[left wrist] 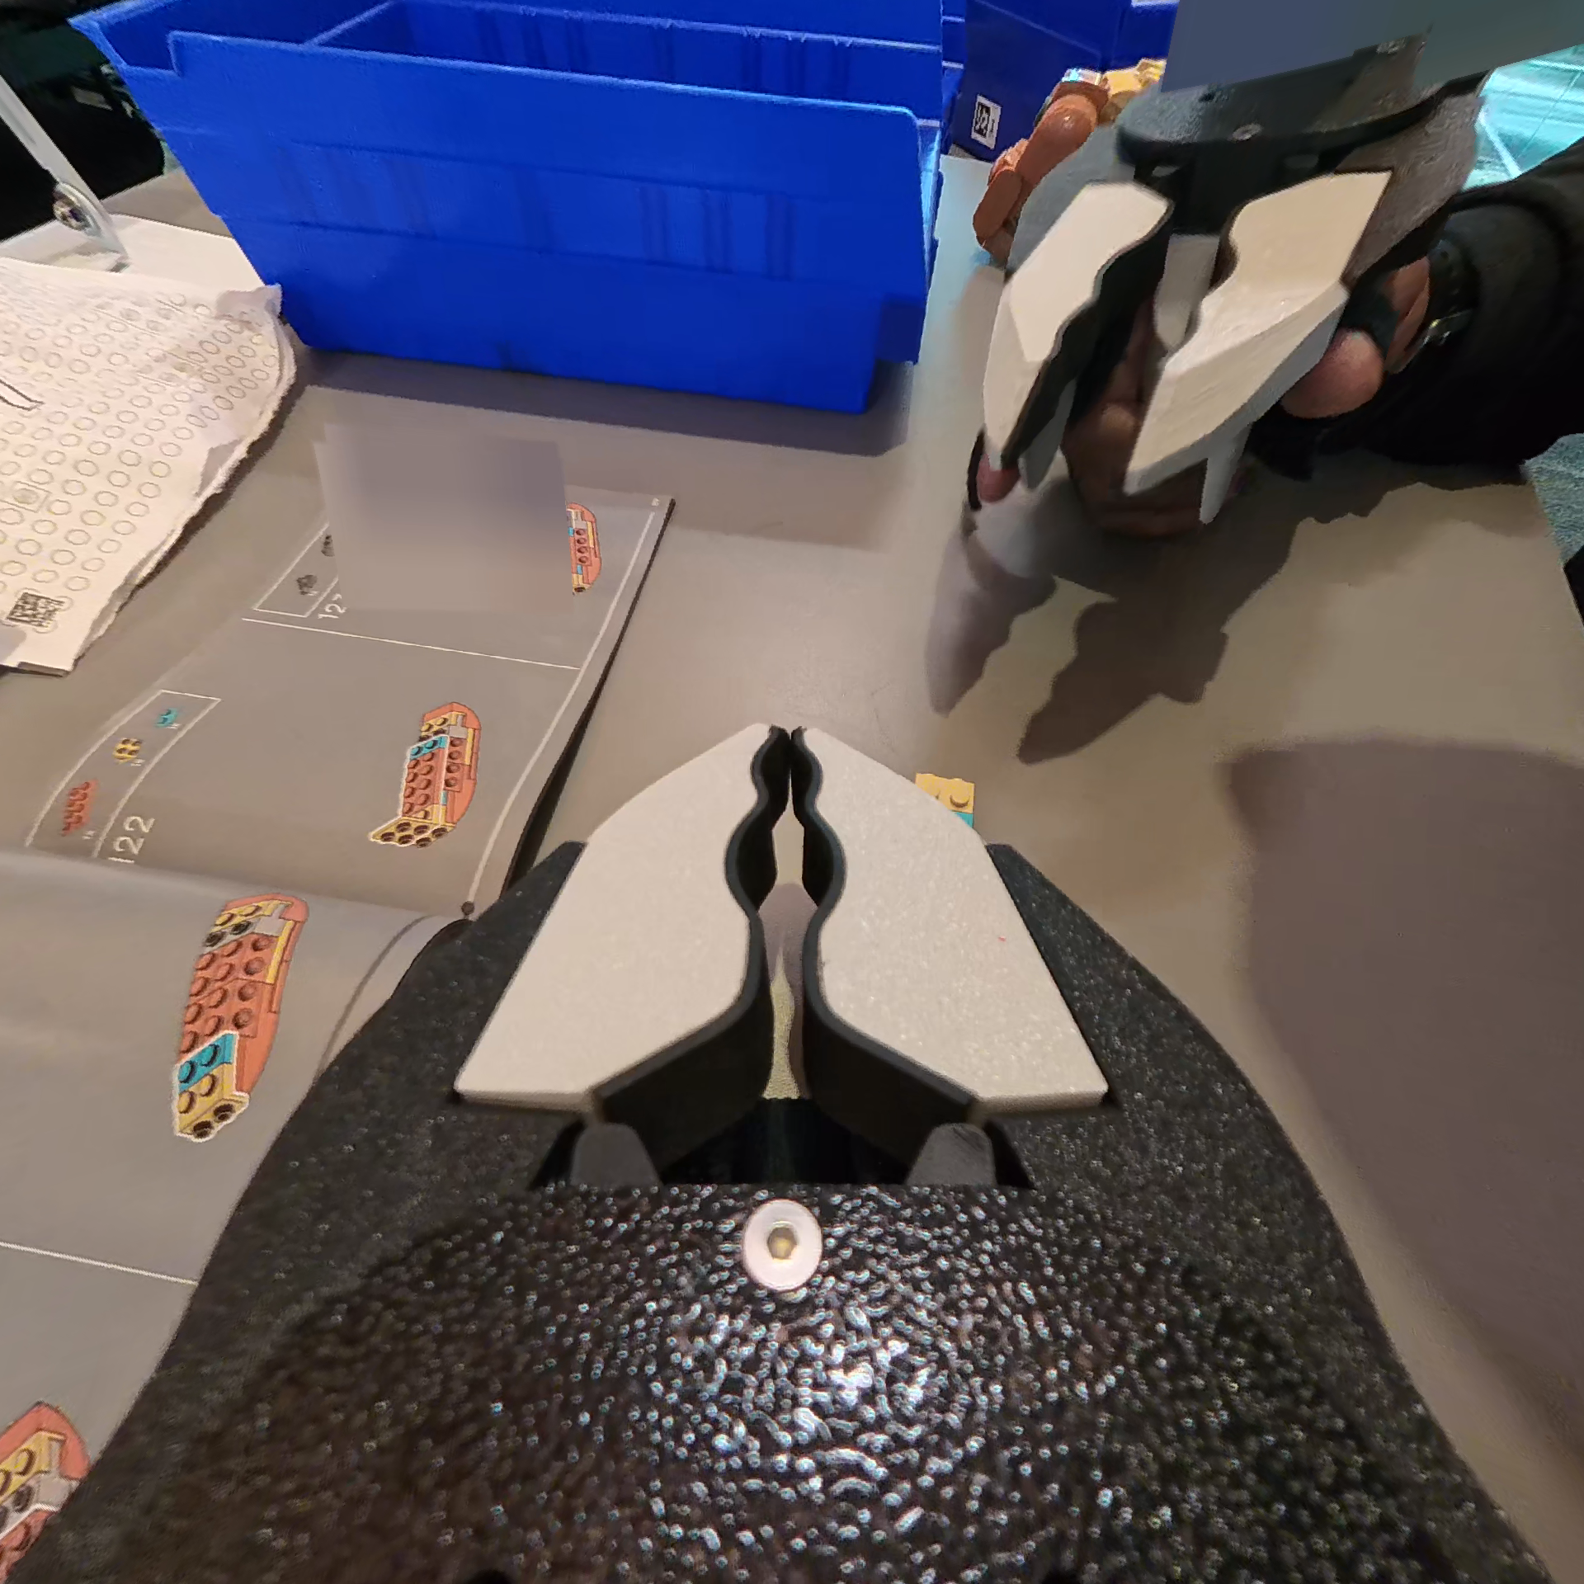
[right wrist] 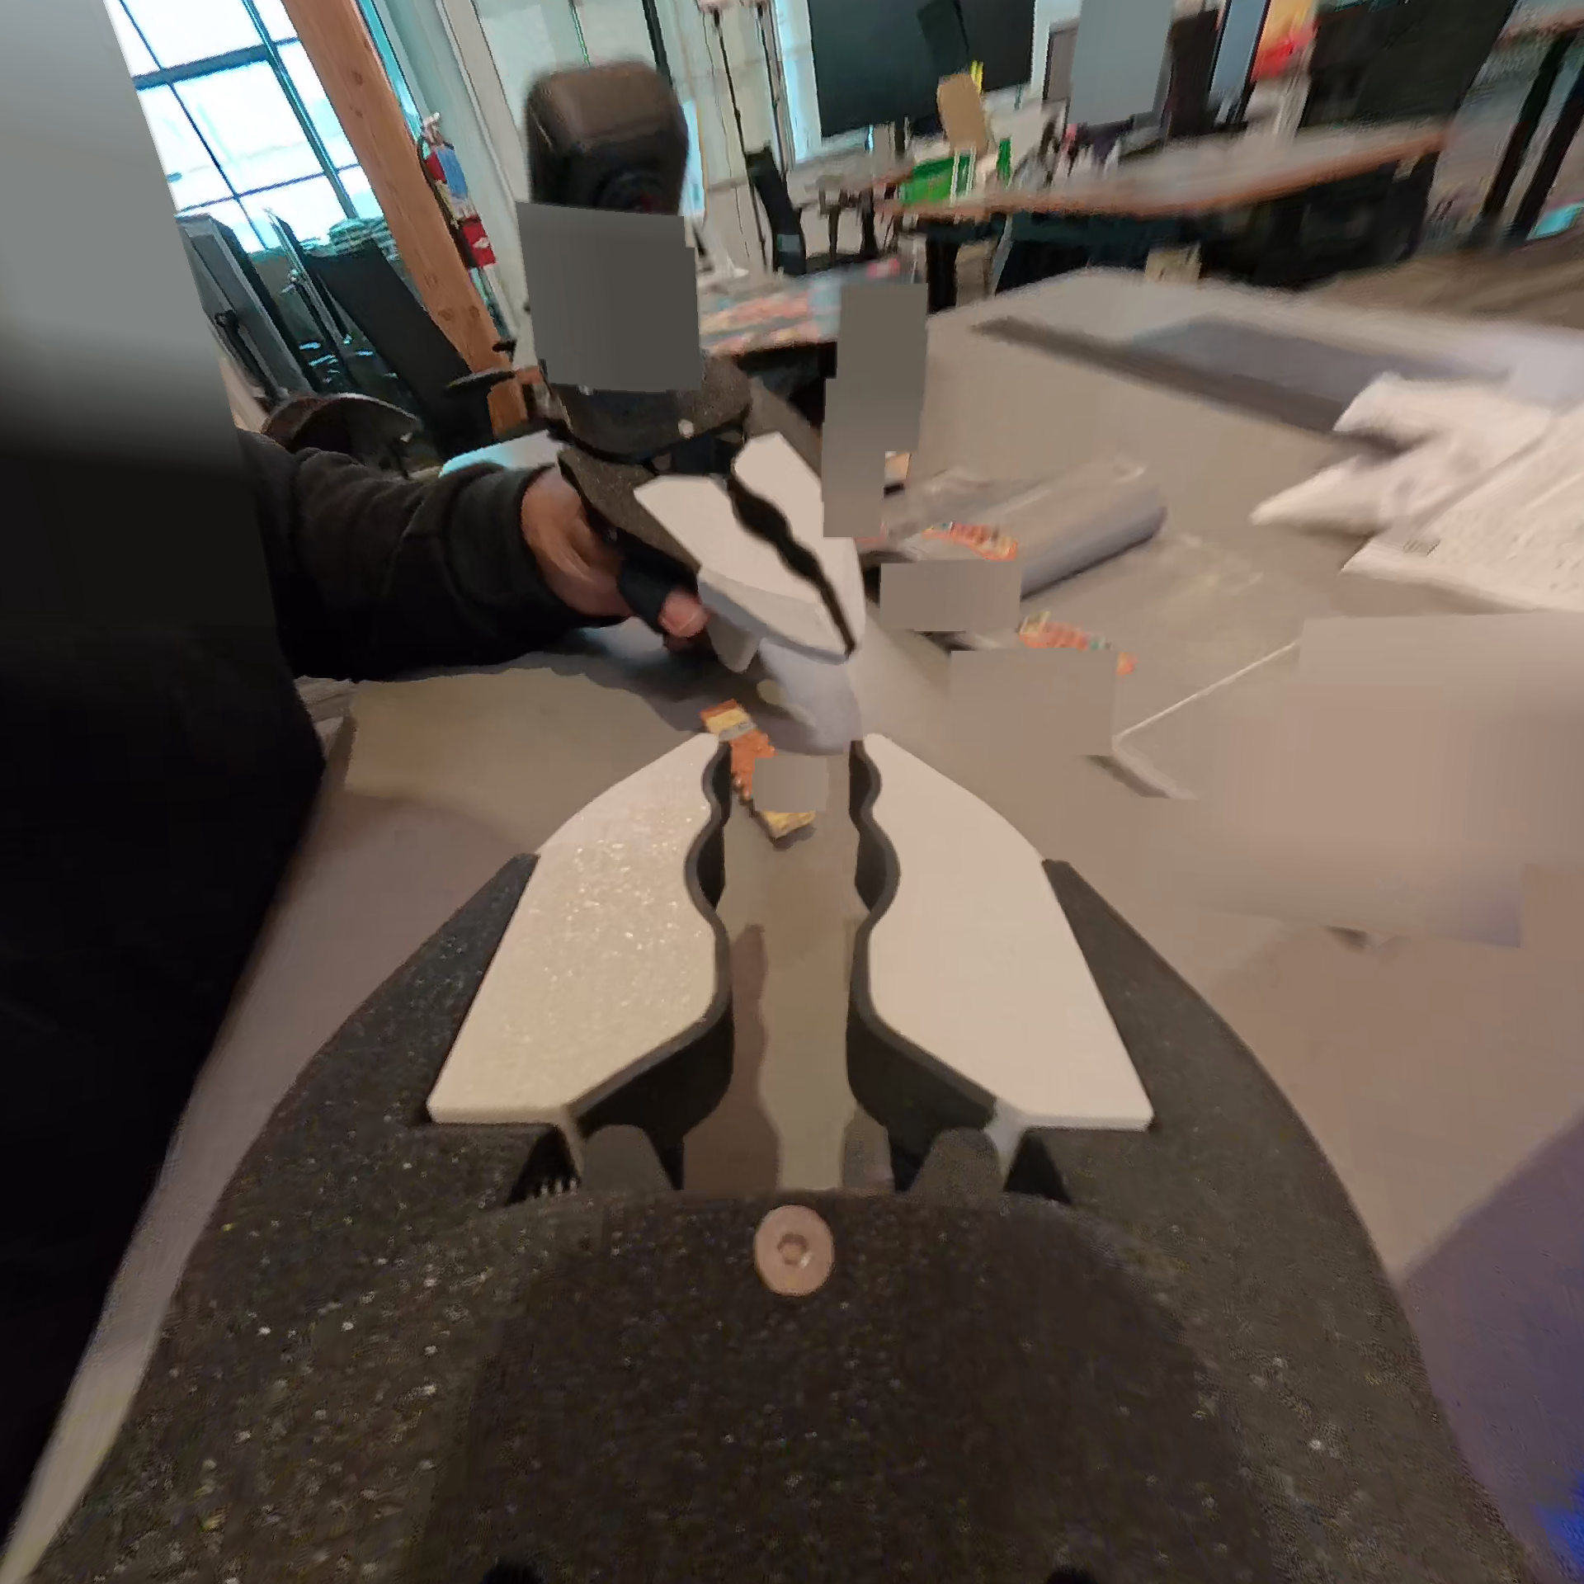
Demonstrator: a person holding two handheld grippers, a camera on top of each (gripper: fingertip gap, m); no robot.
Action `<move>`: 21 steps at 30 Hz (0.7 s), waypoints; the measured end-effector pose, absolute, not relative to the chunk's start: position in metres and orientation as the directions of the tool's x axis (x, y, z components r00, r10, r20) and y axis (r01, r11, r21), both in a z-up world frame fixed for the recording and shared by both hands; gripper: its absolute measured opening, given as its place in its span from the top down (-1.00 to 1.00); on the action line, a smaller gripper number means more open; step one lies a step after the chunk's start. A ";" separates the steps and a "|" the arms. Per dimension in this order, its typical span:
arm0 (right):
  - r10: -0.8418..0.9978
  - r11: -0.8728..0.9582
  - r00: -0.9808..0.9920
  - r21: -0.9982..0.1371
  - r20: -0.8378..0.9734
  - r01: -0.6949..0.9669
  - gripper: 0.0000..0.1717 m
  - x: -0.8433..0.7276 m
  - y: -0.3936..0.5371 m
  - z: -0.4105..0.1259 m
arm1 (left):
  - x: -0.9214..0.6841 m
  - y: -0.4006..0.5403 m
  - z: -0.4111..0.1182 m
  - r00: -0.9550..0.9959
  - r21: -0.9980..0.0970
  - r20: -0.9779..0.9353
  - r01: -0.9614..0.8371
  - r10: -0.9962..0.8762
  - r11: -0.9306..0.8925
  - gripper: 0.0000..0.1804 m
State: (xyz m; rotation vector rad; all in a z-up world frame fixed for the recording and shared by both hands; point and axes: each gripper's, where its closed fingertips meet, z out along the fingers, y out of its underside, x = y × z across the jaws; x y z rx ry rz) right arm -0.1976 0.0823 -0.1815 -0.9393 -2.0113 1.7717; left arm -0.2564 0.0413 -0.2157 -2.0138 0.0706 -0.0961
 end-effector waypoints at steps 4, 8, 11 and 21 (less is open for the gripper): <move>0.788 0.108 -0.599 -0.990 0.143 -0.094 0.69 -0.199 0.139 -0.095 | -0.255 0.042 -0.217 0.996 -0.899 0.008 -0.033 -0.093 -0.438 1.00; 0.897 0.190 -0.372 -0.967 0.240 -0.167 0.70 -0.199 0.218 -0.044 | -0.254 0.042 -0.219 0.996 -0.893 -0.019 -0.058 -0.091 -0.447 1.00; 0.918 0.224 -0.307 -0.967 0.250 -0.117 0.71 -0.206 0.243 -0.049 | -0.255 0.042 -0.220 0.996 -0.891 -0.025 -0.062 -0.087 -0.450 1.00; 0.928 0.296 -0.235 -0.955 0.288 -0.001 0.72 -0.228 0.265 -0.078 | -0.255 0.042 -0.218 0.996 -0.898 -0.007 -0.046 -0.089 -0.438 1.00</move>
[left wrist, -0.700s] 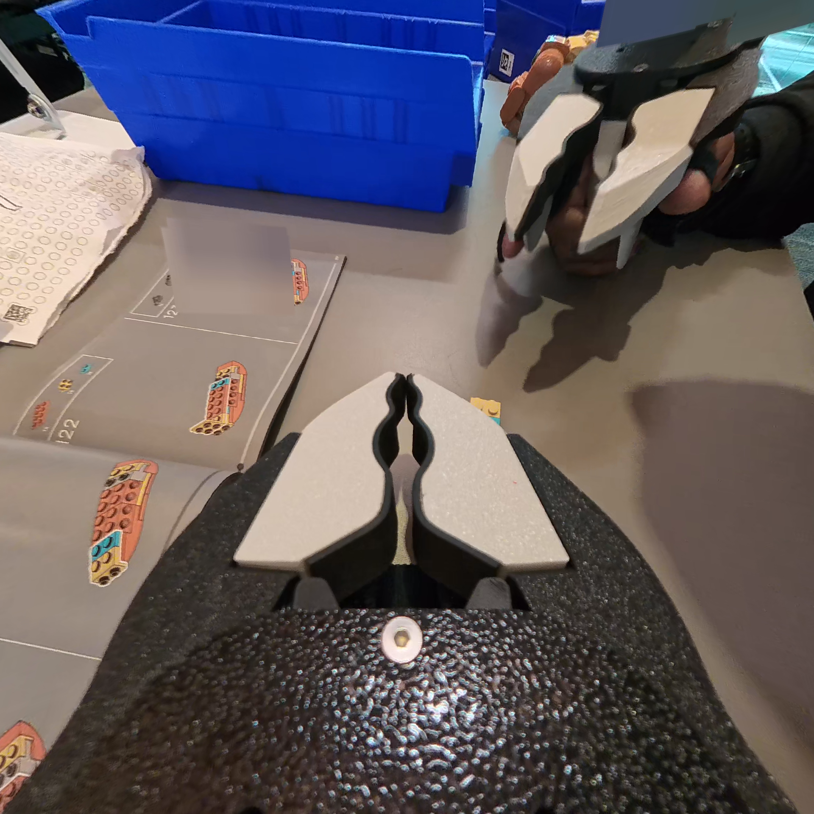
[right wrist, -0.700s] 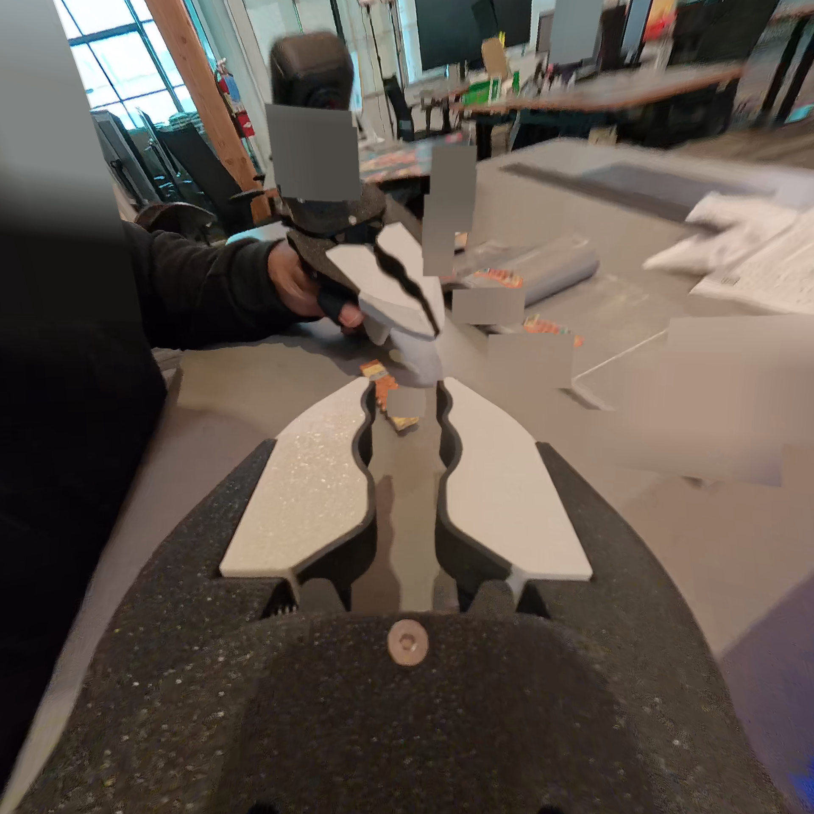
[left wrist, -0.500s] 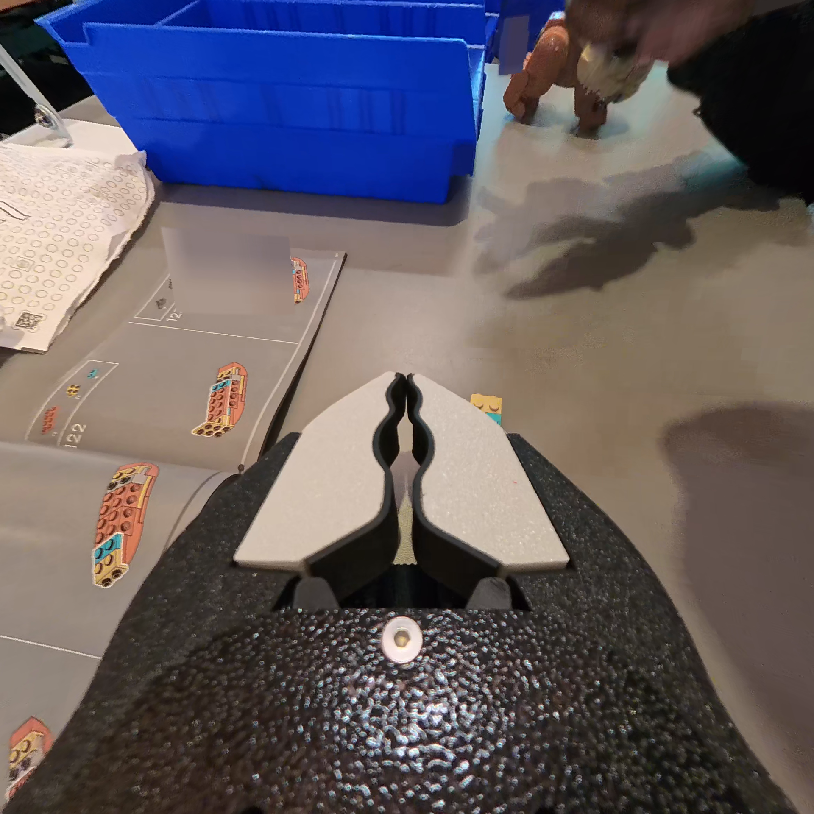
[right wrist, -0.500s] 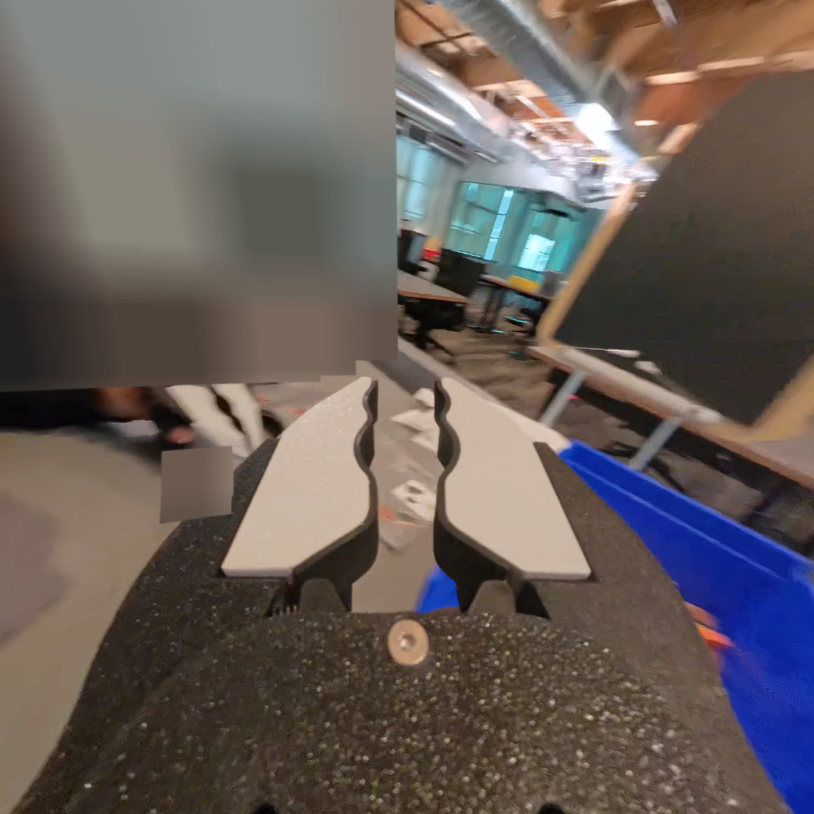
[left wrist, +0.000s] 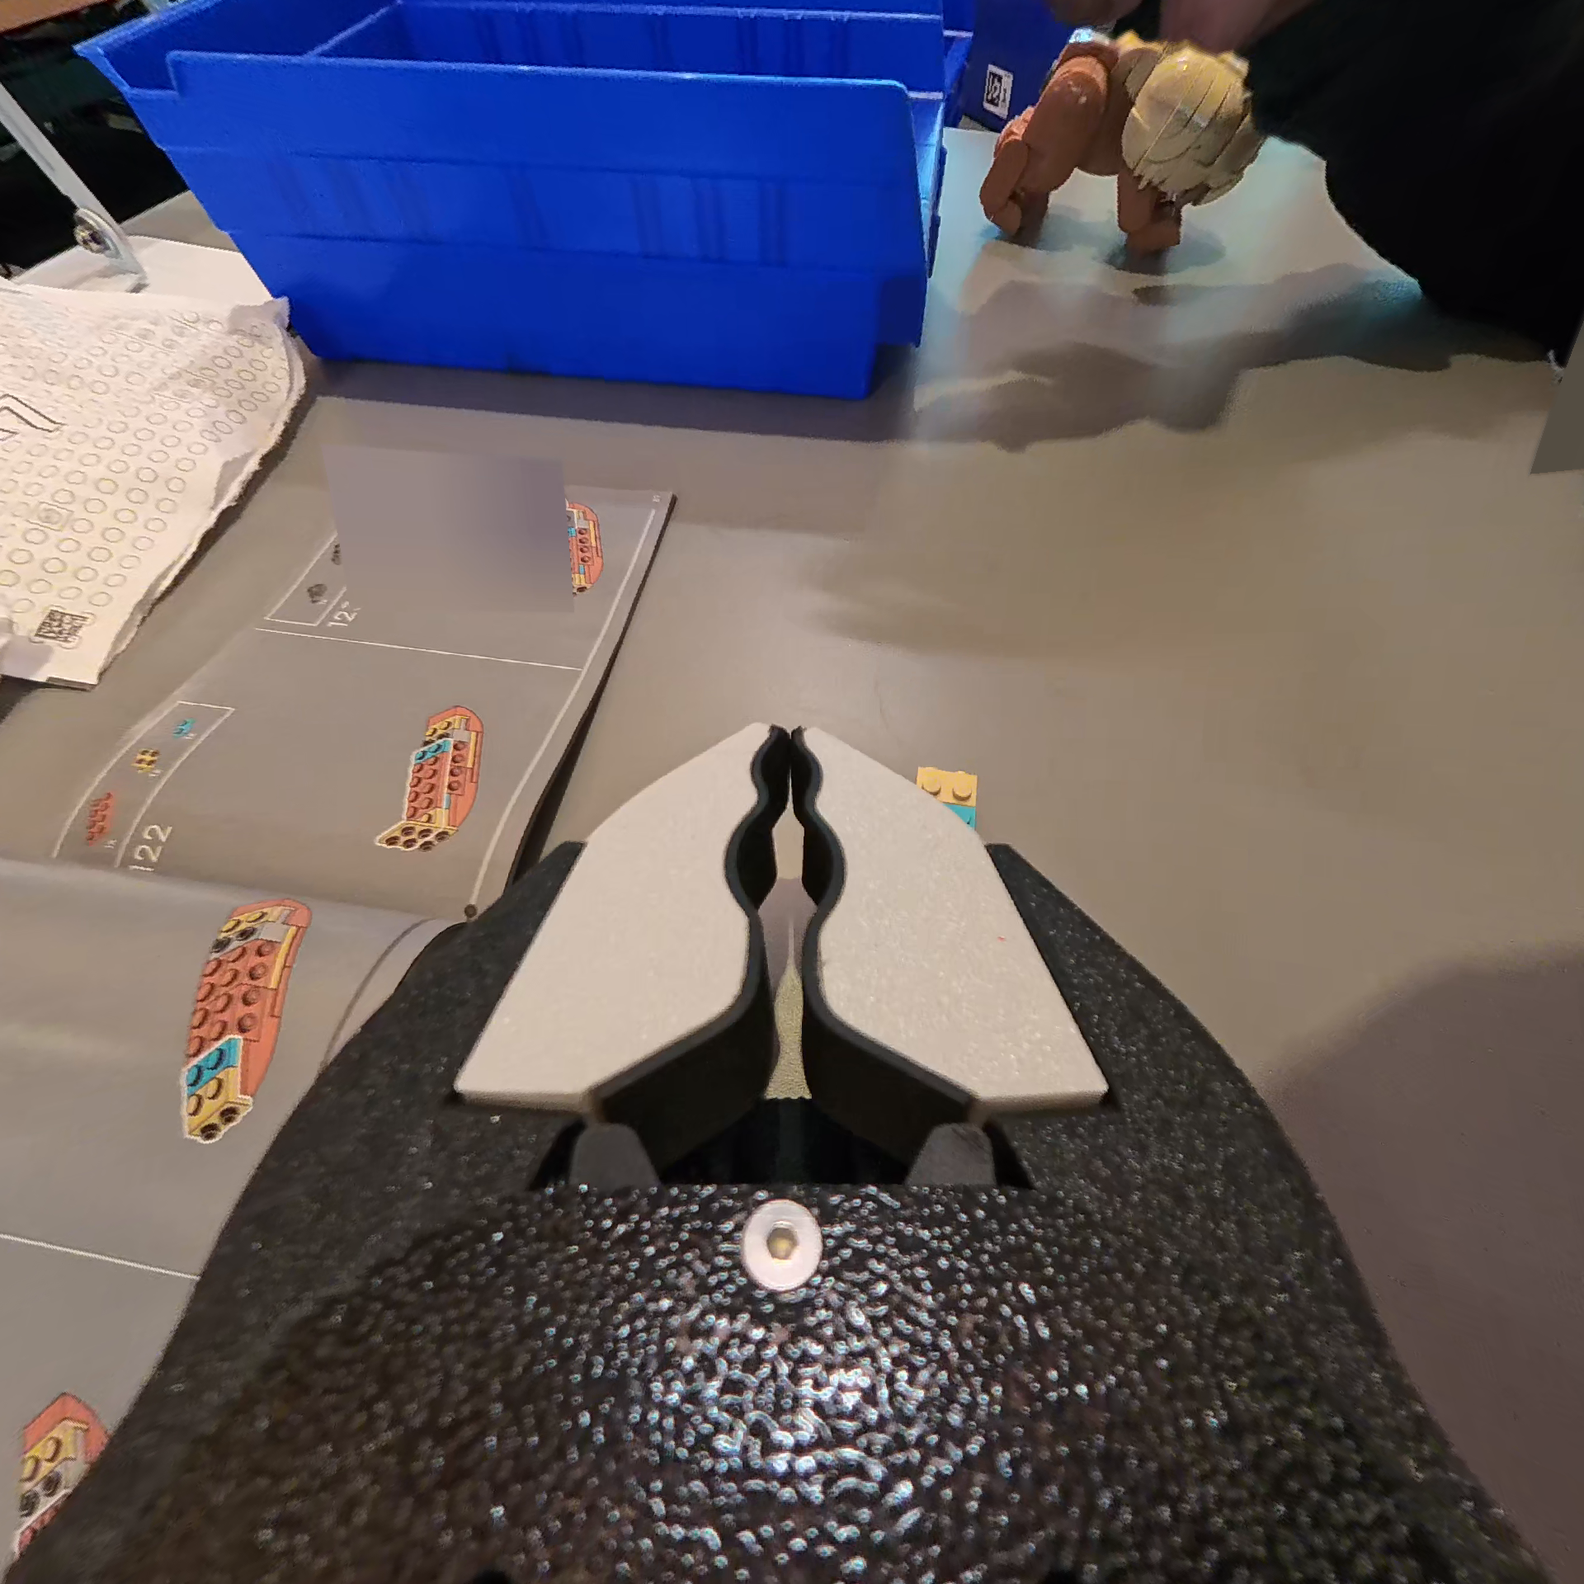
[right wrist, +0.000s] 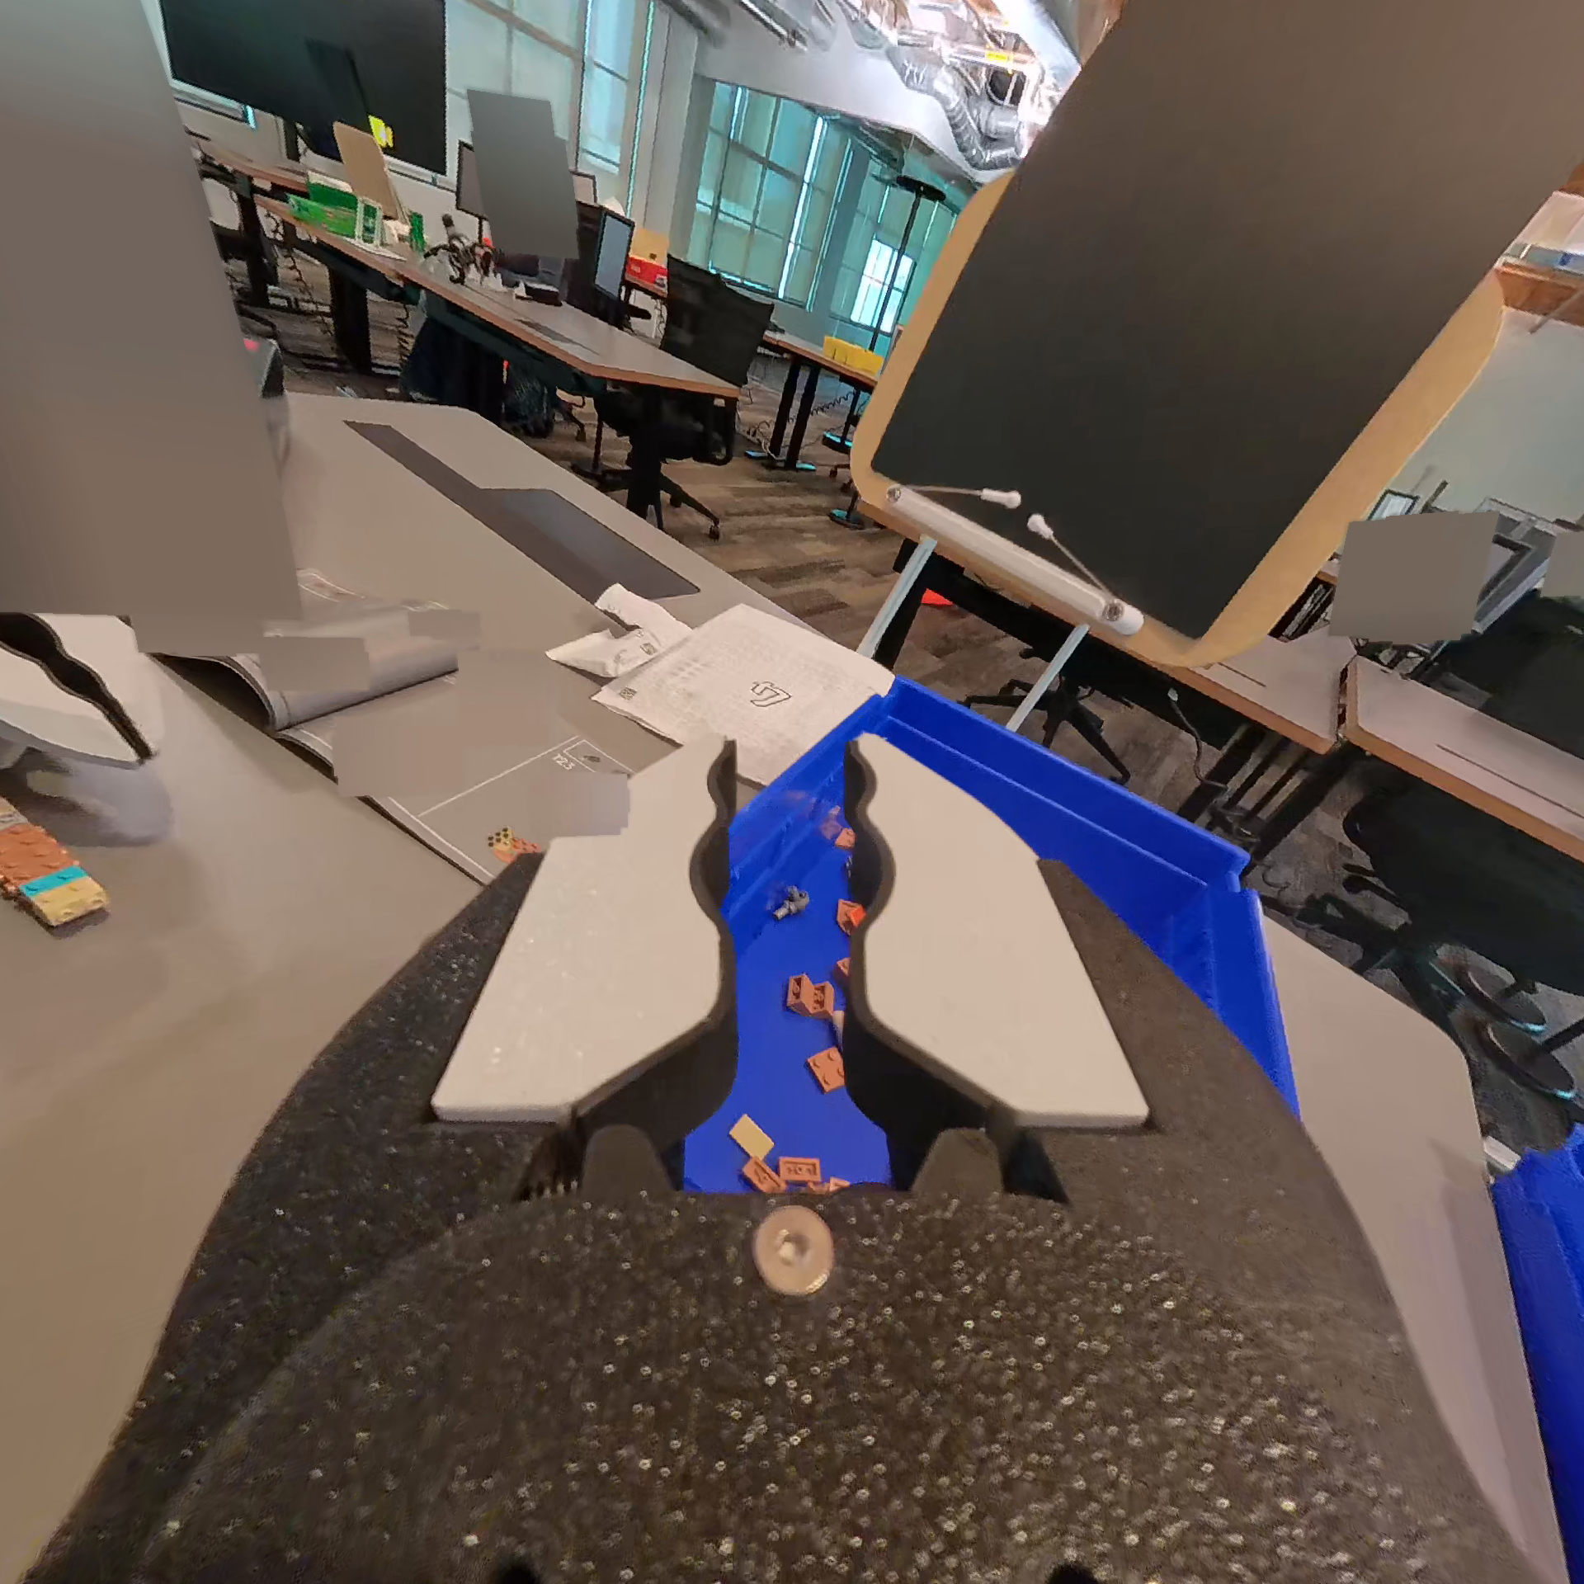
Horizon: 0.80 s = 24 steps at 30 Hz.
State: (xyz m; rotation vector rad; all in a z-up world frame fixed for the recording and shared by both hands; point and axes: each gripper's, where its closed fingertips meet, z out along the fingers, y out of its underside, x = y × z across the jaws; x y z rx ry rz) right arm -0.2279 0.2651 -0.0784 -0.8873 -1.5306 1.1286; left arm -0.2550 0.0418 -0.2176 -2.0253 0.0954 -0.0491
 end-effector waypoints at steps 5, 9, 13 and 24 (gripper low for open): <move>0.933 0.293 -0.231 -0.955 0.277 0.039 0.74 -0.233 0.269 -0.093 | -0.255 0.041 -0.217 0.996 -0.900 0.003 -0.037 -0.090 -0.435 1.00; 0.935 0.296 -0.222 -0.954 0.278 0.052 0.76 -0.234 0.273 -0.097 | -0.255 0.041 -0.217 0.996 -0.899 -0.002 -0.043 -0.092 -0.436 1.00; 0.933 0.313 -0.208 -0.947 0.293 0.070 0.76 -0.235 0.276 -0.101 | -0.254 0.041 -0.217 0.996 -0.898 -0.005 -0.045 -0.094 -0.437 1.00; 0.668 0.744 -0.441 -0.529 0.600 0.408 0.71 -0.267 0.344 -0.131 | -0.254 0.041 -0.219 0.995 -0.894 -0.016 -0.057 -0.096 -0.444 1.00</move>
